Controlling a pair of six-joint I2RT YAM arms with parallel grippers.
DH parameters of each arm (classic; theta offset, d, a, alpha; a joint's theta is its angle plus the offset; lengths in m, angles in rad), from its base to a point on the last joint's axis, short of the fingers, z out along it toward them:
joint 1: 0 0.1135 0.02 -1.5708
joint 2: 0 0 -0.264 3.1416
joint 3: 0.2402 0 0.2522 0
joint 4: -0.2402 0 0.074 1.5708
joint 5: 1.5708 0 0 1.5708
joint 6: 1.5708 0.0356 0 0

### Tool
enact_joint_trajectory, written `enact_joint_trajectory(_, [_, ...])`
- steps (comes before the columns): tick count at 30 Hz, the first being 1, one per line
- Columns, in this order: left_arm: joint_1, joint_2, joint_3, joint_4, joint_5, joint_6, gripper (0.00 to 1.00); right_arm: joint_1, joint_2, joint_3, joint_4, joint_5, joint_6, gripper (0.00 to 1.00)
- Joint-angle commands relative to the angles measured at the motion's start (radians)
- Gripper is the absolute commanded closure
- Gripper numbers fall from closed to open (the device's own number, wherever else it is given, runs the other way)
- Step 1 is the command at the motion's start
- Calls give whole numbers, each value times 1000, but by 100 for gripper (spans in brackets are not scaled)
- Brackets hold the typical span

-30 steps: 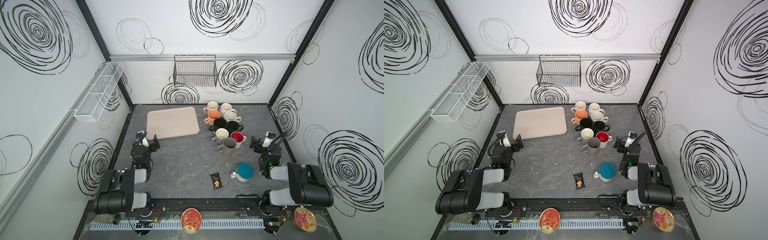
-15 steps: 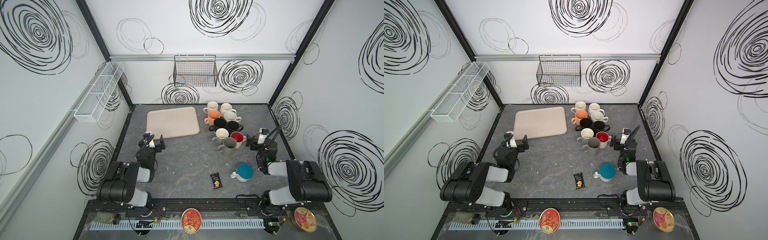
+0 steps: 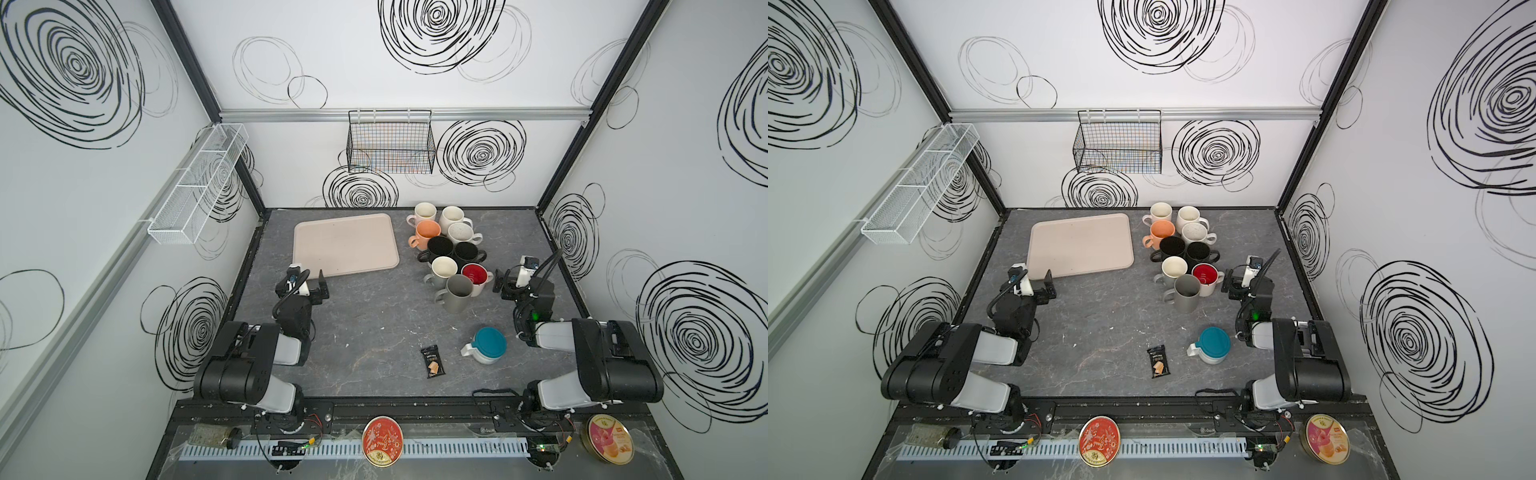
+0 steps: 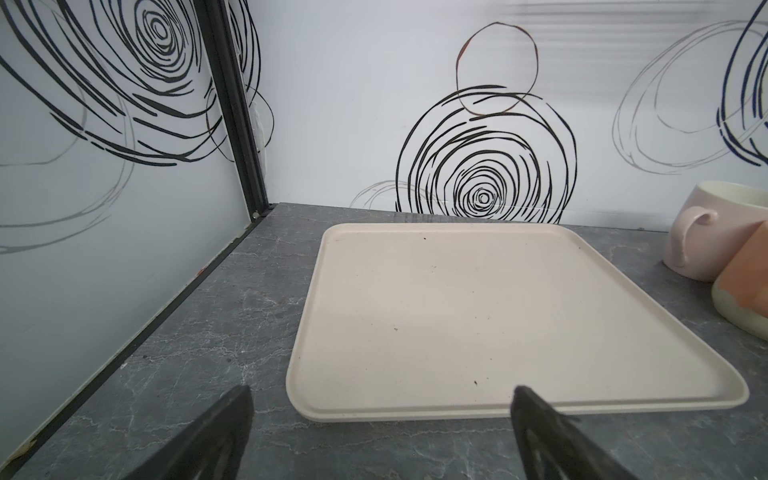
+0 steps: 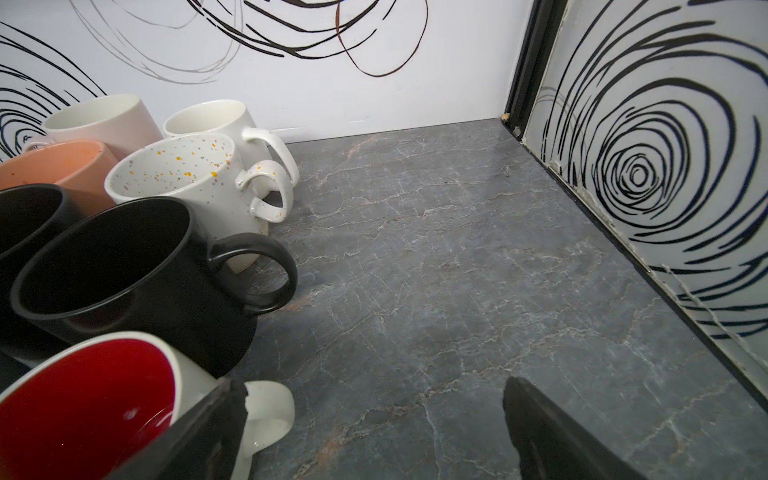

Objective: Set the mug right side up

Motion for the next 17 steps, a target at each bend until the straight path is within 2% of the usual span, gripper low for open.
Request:
enact_joint_trajectory(1, [-11, -1, 23, 35, -17, 25, 1, -1, 5, 18, -4, 11, 3, 0])
enact_joint_trajectory(17, [-19, -3, 48, -17, -6, 39, 1, 0, 5, 18, -4, 11, 3, 0])
